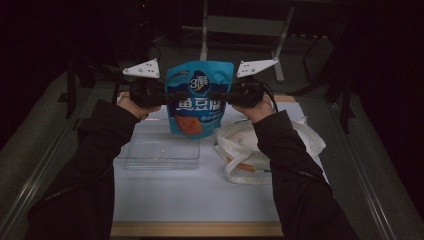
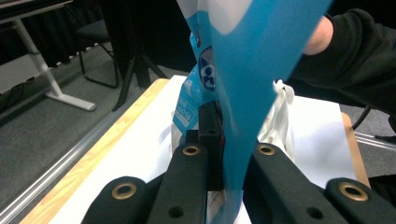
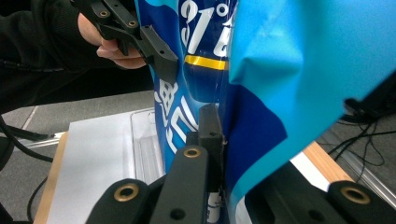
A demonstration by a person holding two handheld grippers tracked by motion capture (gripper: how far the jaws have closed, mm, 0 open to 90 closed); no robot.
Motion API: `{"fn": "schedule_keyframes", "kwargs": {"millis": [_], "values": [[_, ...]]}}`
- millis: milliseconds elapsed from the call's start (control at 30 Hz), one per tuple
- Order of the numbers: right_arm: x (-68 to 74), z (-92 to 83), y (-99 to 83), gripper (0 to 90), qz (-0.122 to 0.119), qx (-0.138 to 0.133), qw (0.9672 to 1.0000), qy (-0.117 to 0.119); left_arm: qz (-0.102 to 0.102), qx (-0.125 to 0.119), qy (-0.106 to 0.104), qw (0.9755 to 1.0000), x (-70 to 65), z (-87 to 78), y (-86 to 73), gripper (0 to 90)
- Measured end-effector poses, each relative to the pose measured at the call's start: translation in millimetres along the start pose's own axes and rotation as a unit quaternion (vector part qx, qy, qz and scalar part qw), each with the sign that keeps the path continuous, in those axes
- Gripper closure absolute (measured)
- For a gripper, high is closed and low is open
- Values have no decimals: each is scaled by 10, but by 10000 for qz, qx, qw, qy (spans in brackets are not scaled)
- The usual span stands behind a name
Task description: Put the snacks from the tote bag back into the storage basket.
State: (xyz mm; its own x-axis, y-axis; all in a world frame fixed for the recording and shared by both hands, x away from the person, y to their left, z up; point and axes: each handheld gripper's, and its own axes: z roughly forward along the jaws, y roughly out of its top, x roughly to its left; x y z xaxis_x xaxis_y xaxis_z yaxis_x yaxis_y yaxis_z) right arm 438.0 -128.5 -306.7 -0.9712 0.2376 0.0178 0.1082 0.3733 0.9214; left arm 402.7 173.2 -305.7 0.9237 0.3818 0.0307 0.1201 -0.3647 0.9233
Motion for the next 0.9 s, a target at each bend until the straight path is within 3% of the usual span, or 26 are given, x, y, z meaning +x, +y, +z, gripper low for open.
{"fn": "schedule_keyframes", "kwargs": {"millis": [600, 900], "values": [[114, 530, 208, 887, -92, 15, 9995, 292, -45, 124, 149, 9998, 103, -527, -198, 893], [125, 751, 136, 888, -5, 49, 9993, 361, -153, 171, 141, 9996, 169, -587, -393, 894]]}}
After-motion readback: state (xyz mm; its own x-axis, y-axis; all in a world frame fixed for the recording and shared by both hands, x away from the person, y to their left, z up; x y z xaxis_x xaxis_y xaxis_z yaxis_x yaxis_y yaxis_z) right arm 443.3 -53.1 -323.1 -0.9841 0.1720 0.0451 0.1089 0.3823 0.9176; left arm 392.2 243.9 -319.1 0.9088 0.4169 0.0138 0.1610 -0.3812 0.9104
